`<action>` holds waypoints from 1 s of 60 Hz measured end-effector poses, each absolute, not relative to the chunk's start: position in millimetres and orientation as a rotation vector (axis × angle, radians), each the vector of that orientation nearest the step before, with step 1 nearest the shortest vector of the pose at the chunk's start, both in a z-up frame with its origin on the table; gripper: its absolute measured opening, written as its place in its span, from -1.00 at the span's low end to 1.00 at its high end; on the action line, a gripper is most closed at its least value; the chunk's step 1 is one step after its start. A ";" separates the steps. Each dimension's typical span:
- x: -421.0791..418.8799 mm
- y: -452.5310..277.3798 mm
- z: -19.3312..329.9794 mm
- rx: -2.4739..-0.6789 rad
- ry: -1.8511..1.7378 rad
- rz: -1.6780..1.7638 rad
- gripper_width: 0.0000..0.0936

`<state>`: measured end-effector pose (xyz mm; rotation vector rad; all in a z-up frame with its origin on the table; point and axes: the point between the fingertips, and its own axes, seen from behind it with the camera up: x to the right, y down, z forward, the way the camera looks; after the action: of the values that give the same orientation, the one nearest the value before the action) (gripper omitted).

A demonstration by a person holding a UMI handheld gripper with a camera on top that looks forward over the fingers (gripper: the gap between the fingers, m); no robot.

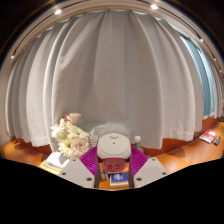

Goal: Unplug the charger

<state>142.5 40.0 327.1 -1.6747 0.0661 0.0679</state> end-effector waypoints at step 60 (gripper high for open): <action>354.5 -21.6 59.6 -2.227 0.123 -0.165 0.83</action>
<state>354.5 -21.6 59.6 -2.2274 0.1226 -0.1651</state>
